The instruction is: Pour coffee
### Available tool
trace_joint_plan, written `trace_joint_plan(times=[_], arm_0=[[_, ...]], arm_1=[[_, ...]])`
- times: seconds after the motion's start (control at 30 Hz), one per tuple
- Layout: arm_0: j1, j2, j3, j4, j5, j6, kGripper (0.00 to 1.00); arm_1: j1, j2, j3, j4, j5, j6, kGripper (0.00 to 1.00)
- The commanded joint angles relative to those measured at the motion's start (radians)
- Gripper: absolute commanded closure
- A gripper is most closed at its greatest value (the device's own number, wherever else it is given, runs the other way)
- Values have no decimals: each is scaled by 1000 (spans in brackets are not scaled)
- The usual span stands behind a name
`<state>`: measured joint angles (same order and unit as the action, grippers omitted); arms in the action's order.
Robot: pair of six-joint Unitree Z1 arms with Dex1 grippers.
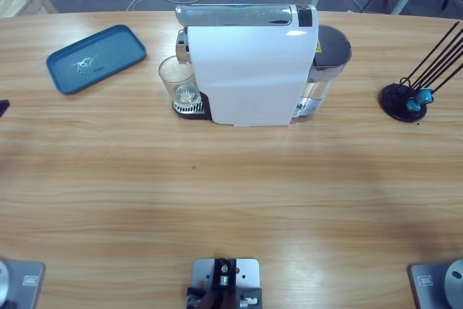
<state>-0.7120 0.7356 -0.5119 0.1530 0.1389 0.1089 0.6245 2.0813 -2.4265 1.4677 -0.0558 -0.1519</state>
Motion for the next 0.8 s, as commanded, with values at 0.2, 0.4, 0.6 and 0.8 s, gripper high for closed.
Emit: trace_joint_plan(times=[0.2,0.4,0.6,0.8], arm_0=[[-4,28,41,-12,-9,-6,27],[-4,30,41,-11,-11,-5,9],[-4,28,40,-10,-12,-5,9],[-4,30,41,-10,-13,-5,9]], arm_1=[[0,1,29,19,18,20,154],[0,3,27,20,46,20,0],[0,0,27,23,47,22,0],[0,1,29,29,51,28,0]])
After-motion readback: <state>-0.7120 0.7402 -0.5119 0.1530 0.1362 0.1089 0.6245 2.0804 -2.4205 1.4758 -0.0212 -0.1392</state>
